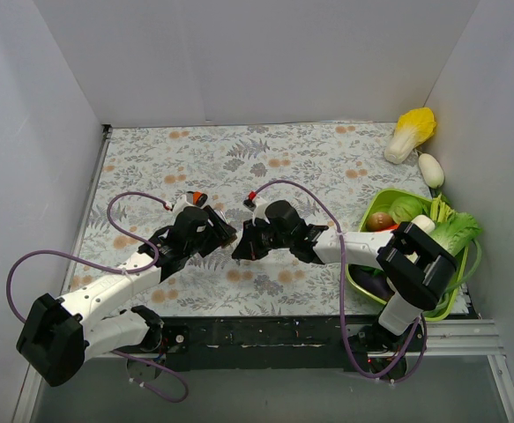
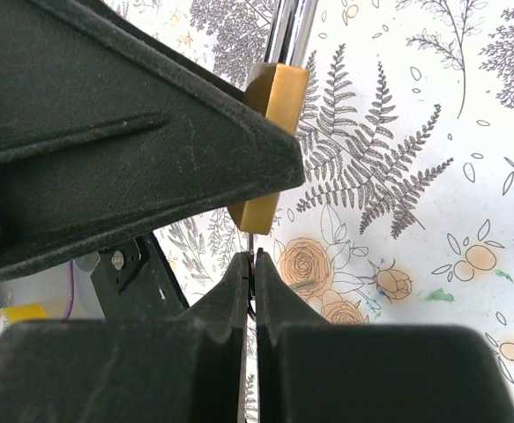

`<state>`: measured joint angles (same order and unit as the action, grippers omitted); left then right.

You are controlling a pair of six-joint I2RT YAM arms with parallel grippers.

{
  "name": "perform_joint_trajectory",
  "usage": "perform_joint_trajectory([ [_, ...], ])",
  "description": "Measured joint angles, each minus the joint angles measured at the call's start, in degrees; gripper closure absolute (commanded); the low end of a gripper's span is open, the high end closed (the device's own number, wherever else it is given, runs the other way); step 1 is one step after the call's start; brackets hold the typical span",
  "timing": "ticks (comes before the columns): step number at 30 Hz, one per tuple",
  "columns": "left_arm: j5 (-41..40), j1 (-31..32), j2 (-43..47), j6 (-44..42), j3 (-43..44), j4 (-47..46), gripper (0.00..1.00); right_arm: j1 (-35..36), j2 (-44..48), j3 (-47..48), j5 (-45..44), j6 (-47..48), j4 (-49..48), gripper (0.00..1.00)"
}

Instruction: Unlock with the key

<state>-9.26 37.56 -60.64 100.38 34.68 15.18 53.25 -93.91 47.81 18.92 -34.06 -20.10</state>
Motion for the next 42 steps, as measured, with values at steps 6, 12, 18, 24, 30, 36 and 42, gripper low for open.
perform_joint_trajectory([
  [6,-0.66,0.0,0.0,-0.02,-0.02,-0.59,1.0,0.02,0.0,0.33,-1.16,0.94,0.31,0.99],
  [12,-0.74,0.0,0.0,-0.96,-0.15,-1.03,1.0,0.02,0.0,0.33,-1.4,1.51,0.2,0.99],
  [18,-0.74,0.0,0.46,-1.86,-1.38,-3.06,1.0,0.02,0.0,0.33,-1.7,1.53,0.11,0.99],
  [24,-0.76,0.0,0.57,-2.8,-2.23,-4.46,1.0,0.09,0.0,0.33,-2.21,1.53,0.15,0.99],
  [30,-1.09,0.0,0.83,-3.04,-2.58,-5.29,1.0,0.11,0.0,0.33,-2.56,1.31,-0.52,0.99],
  [36,-1.97,0.22,0.9,-2.93,-3.19,-6.29,1.0,0.11,-0.26,0.33,-3.04,1.2,-1.01,0.99],
  [42,-2.82,0.79,0.85,-2.86,-3.23,-6.6,1.0,0.11,-0.26,0.33,-3.37,1.07,-1.03,0.99],
])
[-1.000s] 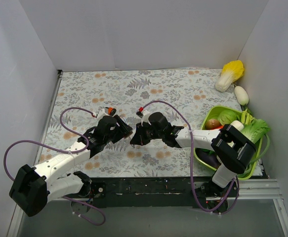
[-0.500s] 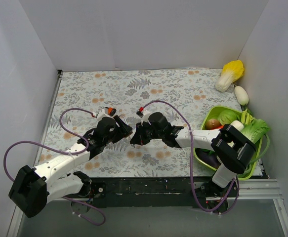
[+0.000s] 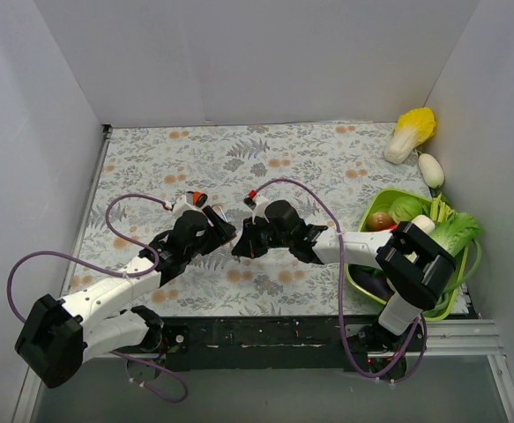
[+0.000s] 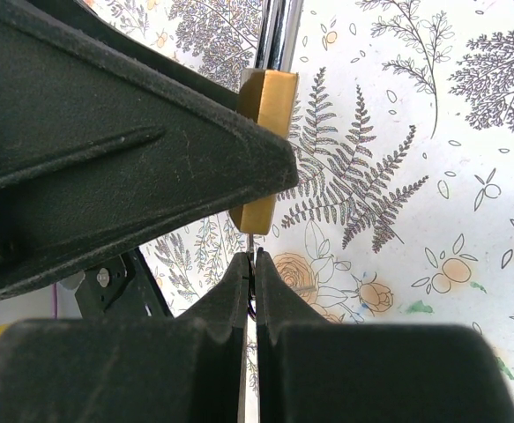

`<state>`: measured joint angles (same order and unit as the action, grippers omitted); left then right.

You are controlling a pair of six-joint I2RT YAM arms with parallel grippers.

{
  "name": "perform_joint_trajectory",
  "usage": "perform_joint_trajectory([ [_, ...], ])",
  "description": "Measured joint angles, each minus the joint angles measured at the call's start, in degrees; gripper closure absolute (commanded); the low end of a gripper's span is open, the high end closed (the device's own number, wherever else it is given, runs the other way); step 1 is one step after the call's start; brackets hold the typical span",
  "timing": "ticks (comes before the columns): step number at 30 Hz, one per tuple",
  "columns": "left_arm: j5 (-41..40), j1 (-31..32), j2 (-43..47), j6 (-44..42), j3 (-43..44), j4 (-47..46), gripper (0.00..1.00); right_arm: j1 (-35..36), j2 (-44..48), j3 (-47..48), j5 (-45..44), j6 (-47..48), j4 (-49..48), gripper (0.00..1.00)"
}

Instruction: Unlock with the key

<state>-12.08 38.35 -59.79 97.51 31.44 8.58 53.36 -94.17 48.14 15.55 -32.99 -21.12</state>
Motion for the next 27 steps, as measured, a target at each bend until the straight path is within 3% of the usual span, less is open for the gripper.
perform_joint_trajectory([
  [27,-5.33,7.93,-4.81,3.08,-0.04,-6.14,1.0,-3.52,4.7,-3.8,-0.48,-0.42,1.16,0.99],
])
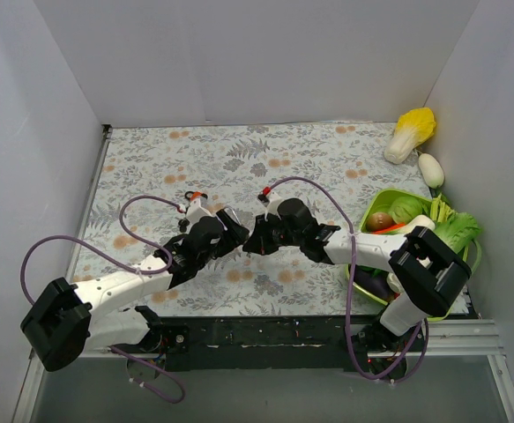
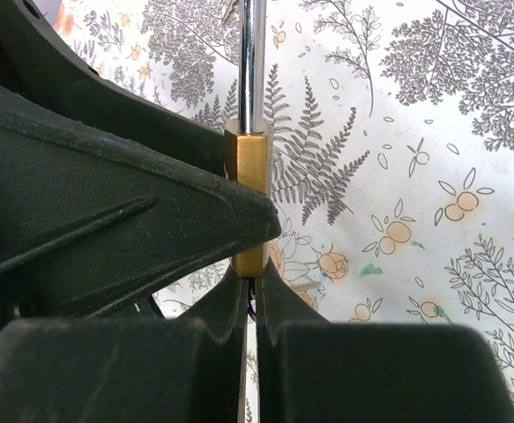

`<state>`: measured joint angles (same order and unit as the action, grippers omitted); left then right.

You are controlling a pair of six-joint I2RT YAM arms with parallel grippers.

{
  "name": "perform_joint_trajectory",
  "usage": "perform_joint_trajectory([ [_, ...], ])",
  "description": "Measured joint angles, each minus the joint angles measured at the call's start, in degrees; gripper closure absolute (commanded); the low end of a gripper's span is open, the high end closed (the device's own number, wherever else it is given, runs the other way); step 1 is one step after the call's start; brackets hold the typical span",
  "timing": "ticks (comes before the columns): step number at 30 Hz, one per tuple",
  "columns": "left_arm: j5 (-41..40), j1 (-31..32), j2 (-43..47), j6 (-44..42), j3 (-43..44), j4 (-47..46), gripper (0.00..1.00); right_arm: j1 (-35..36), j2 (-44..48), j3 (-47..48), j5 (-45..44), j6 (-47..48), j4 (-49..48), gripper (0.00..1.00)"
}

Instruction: Unlock with the key

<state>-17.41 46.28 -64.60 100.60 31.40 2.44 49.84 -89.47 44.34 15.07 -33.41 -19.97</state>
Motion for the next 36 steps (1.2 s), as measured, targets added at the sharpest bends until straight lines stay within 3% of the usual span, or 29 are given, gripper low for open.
perform_joint_trajectory([
  [19,0.5,1.73,-1.68,1.53,0.28,-2.64,1.0,-0.33,4.33,-4.24,-2.1,1.42,-1.73,0.99],
  [36,-0.2,4.35,-6.45,2.8,1.92,-5.92,1.0,-0.68,8.59,-12.83,-5.95,5.81,-11.78,0.99],
])
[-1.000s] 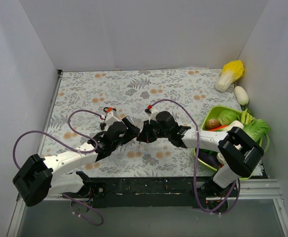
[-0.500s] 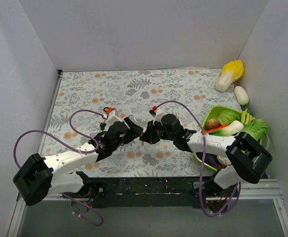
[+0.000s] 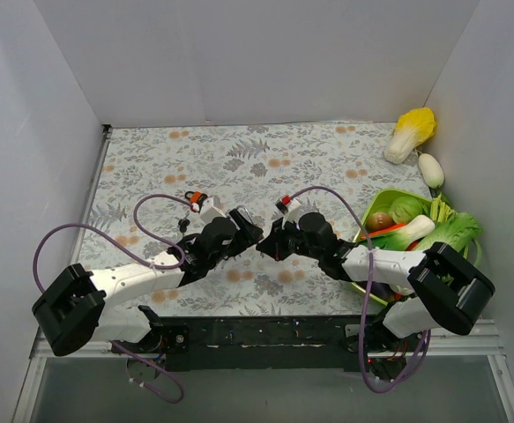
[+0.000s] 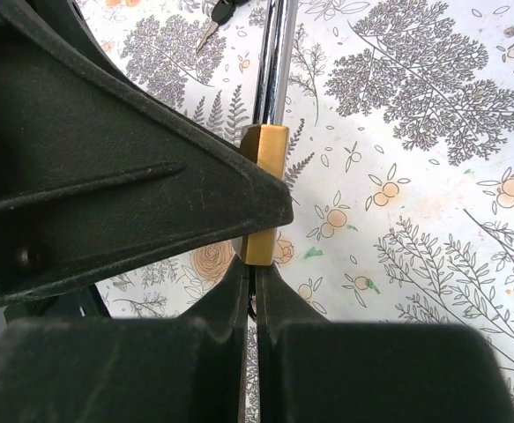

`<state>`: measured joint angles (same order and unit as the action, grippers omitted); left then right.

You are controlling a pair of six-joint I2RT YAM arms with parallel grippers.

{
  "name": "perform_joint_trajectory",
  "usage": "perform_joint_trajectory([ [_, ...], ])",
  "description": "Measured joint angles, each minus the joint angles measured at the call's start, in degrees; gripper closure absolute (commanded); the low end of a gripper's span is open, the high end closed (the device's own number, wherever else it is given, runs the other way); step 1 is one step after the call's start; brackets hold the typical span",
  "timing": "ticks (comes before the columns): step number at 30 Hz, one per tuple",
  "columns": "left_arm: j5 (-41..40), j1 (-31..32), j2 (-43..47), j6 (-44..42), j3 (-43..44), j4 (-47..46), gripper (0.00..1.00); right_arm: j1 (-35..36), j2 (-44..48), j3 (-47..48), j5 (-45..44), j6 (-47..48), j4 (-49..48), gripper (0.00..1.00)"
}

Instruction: Unlock with the key

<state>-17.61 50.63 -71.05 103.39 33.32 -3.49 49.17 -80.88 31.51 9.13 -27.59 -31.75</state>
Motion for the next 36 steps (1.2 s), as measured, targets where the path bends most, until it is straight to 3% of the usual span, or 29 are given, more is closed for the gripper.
perform_joint_trajectory([
  [5,-1.14,0.35,-0.33,0.44,1.01,0.76,1.0,-0.13,0.59,-0.55,-0.2,0.76,-0.83,0.99],
  [11,-3.19,0.81,-1.4,-2.12,7.48,9.49,1.0,-0.63,1.36,0.33,0.42,0.7,0.22,0.99],
  [19,0.94,-0.7,-1.4,-2.64,8.39,9.4,1.0,-1.05,5.44,-1.2,0.55,-1.01,2.4,0.94],
  [28,4.04,-1.62,-2.8,-2.99,8.39,9.79,1.0,-0.61,5.68,-1.25,0.87,-3.26,4.94,0.79],
  [36,3.89,-5.16,-5.22,-4.48,8.39,12.63,1.0,-0.07,6.8,-1.27,0.76,-4.17,5.64,0.56],
])
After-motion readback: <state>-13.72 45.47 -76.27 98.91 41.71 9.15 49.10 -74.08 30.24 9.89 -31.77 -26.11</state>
